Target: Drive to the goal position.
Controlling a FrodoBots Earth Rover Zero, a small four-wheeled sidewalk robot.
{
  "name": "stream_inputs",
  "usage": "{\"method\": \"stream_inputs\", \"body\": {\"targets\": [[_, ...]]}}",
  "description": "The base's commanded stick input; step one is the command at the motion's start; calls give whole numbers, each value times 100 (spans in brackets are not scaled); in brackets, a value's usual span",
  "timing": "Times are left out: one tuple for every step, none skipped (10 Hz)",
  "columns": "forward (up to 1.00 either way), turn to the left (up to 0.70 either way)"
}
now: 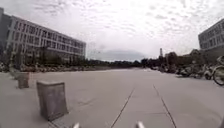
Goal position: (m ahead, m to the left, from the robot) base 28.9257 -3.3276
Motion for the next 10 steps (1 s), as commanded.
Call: {"method": "stream_inputs", "body": {"targets": [[70,-14],[70,-14],[70,-14],[70,-14],[70,-14],[70,-14],[70,-14],[70,-14],[70,-14],[70,-14]]}}
